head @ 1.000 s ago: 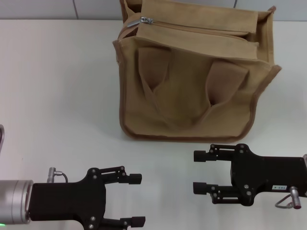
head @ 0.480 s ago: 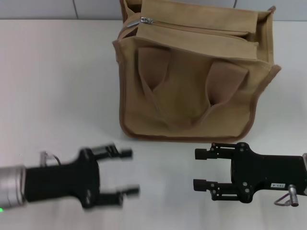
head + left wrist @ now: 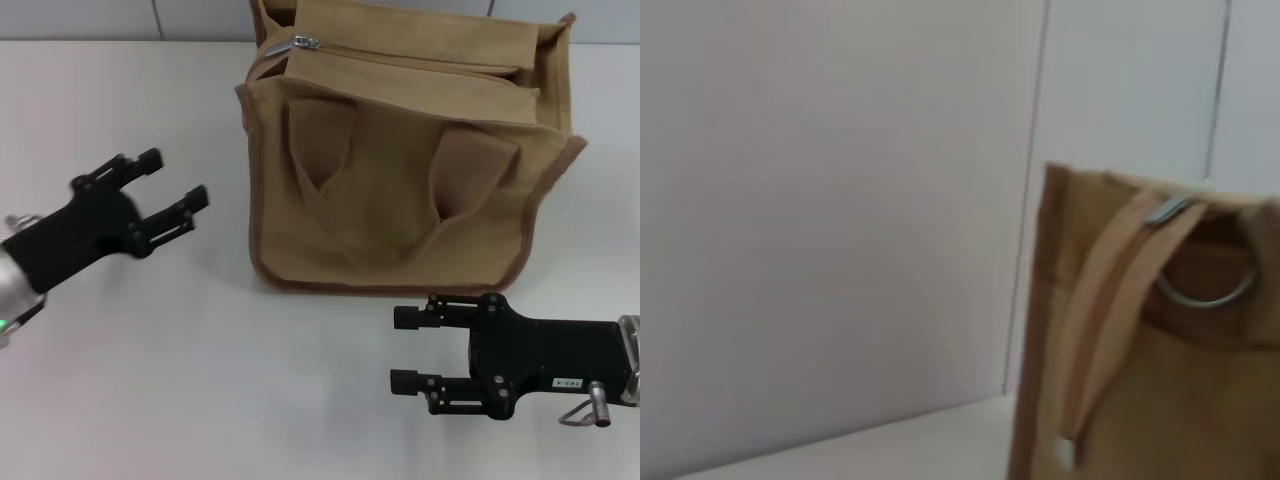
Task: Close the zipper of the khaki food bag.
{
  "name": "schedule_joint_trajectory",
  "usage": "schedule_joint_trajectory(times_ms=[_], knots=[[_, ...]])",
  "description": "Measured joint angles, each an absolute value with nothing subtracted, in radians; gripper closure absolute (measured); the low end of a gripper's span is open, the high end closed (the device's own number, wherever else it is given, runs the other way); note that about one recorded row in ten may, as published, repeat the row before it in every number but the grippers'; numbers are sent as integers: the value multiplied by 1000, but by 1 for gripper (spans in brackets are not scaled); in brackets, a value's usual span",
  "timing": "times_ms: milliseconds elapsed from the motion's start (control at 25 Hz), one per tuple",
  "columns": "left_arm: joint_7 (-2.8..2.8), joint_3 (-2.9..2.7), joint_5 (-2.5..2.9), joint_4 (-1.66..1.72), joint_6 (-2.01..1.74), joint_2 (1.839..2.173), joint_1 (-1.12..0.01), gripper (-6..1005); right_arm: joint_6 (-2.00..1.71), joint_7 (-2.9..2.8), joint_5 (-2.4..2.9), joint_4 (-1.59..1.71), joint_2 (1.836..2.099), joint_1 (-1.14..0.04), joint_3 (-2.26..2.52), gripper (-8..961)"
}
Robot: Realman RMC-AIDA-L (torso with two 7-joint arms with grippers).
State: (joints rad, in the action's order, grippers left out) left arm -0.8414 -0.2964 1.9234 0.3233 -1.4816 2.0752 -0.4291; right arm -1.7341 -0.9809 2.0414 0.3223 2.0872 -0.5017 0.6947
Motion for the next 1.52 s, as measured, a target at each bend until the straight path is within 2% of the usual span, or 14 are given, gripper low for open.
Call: schedule_joint_trajectory(times_ms=[120, 480, 720, 1520], knots=[[-828, -297, 1921, 259, -1387, 2076, -504, 224, -1730, -981, 2041, 314, 2087, -503, 694, 267], [-687, -269, 1863, 156, -1389, 2077, -585, 232, -1727, -980, 2030, 284, 2088, -481, 691, 267], [-647, -241, 1713, 106, -1440, 2078, -581, 237, -1735, -980, 2027, 271, 2088, -476, 690, 267], [-572, -247, 1710, 45, -1434, 2080, -601, 255, -1742, -980, 2025, 267, 2088, -479, 689, 267]])
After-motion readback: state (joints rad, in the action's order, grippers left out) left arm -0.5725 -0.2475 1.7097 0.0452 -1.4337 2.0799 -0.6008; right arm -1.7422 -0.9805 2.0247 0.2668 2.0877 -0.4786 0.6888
